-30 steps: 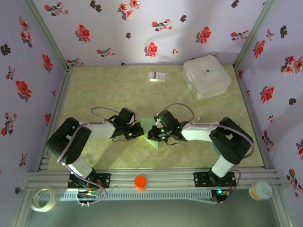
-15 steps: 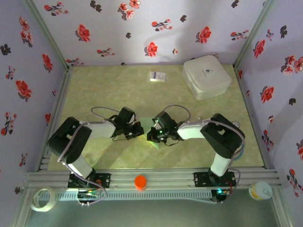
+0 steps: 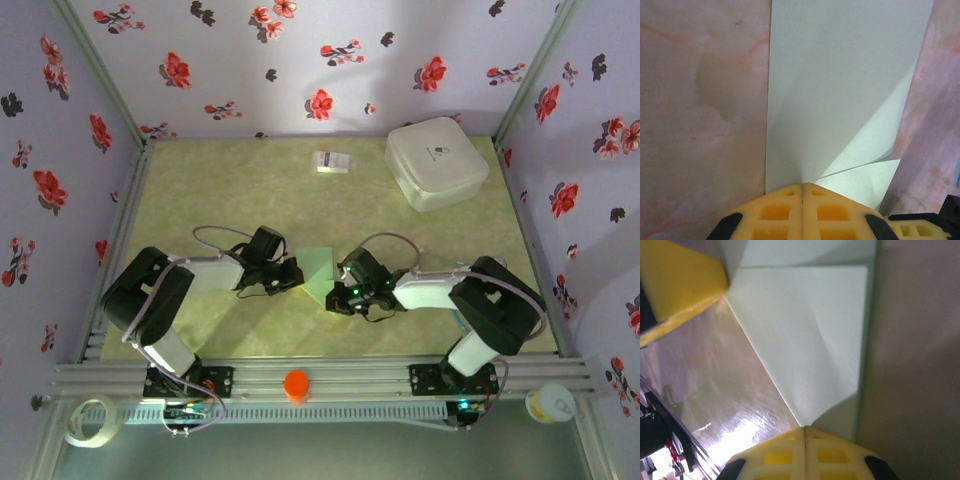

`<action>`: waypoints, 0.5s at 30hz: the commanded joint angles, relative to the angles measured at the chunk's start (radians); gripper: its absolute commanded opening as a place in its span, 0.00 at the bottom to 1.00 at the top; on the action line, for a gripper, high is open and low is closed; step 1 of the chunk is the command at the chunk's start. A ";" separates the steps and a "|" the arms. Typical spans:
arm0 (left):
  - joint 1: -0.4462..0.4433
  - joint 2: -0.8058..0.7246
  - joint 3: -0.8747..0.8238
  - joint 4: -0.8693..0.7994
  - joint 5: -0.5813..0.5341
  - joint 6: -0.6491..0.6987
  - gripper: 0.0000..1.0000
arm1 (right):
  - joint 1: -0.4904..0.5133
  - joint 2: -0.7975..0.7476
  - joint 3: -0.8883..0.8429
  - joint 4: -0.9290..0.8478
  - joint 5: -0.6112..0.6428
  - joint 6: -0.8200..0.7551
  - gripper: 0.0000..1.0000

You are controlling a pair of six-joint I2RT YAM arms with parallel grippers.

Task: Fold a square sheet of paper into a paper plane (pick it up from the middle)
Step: Third fold the triangle at the center of the table.

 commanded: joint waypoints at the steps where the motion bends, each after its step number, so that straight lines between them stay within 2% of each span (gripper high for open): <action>1: 0.016 0.050 -0.021 -0.092 -0.073 0.031 0.00 | -0.003 -0.038 -0.055 -0.076 0.019 -0.018 0.03; 8: 0.018 0.047 -0.021 -0.095 -0.069 0.030 0.00 | -0.006 -0.101 -0.092 -0.096 0.027 -0.018 0.03; 15: 0.018 0.025 -0.019 -0.094 -0.063 0.029 0.00 | -0.010 -0.163 0.020 -0.107 0.050 -0.018 0.03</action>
